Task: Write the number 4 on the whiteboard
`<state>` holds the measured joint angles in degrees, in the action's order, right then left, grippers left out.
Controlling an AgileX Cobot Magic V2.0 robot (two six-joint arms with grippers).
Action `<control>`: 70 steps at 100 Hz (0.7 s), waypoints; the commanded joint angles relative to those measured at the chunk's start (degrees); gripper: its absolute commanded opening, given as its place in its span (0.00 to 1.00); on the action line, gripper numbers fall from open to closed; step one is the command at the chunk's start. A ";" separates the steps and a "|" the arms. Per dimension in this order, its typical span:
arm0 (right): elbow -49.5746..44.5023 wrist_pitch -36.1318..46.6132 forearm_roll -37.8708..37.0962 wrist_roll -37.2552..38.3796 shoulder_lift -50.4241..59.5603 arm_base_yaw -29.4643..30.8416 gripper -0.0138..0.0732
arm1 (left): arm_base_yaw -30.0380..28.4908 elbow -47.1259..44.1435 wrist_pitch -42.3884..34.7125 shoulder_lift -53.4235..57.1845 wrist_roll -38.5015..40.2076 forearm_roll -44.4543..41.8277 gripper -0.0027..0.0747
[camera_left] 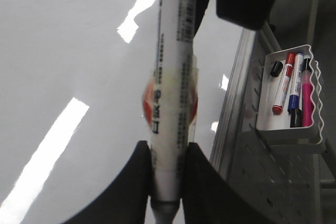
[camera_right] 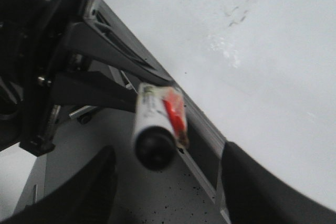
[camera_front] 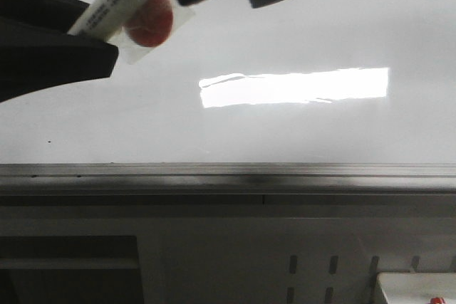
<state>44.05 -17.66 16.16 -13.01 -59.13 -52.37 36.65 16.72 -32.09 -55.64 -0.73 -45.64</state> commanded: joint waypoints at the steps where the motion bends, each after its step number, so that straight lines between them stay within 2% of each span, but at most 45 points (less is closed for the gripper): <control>1: 3.10 4.90 -0.53 -2.19 -1.12 -1.93 0.61 | 0.33 1.77 -4.37 -0.50 0.30 1.41 0.01; 24: 4.75 5.42 -0.53 -2.95 -3.39 -2.35 0.61 | 0.33 1.77 -6.53 -1.48 0.30 1.29 0.01; 29: 4.75 5.94 -0.68 -2.95 -3.39 -2.35 0.58 | 0.33 1.77 -6.53 -1.57 0.30 1.17 0.01; 45: 4.84 5.42 -2.66 -2.95 -3.39 -1.42 0.39 | 0.33 1.77 -6.53 -1.57 0.30 -0.58 0.01; 52: 4.84 4.20 -2.66 -2.95 -3.39 -0.75 0.27 | 0.33 1.77 -6.53 -1.57 0.30 -0.58 0.01; 58: 4.84 4.12 -2.66 -2.95 -3.39 -0.37 0.13 | 0.33 1.77 -6.53 -1.57 0.30 -0.58 0.01; 59: 4.84 4.12 -2.66 -2.95 -3.39 -0.37 0.13 | 0.33 1.77 -6.53 -1.57 0.30 -0.58 0.01; 60: 4.84 4.12 -2.66 -2.95 -3.39 -0.24 0.09 | 0.33 1.77 -6.53 -1.57 0.30 -0.58 0.01; 70: 4.84 3.89 -2.66 -2.95 -3.39 -0.24 0.08 | 0.33 1.77 -6.53 -1.57 0.30 0.09 0.01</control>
<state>46.78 -16.99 14.01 -15.42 -63.31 -53.23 36.65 16.72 -34.38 -57.61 -0.73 -47.96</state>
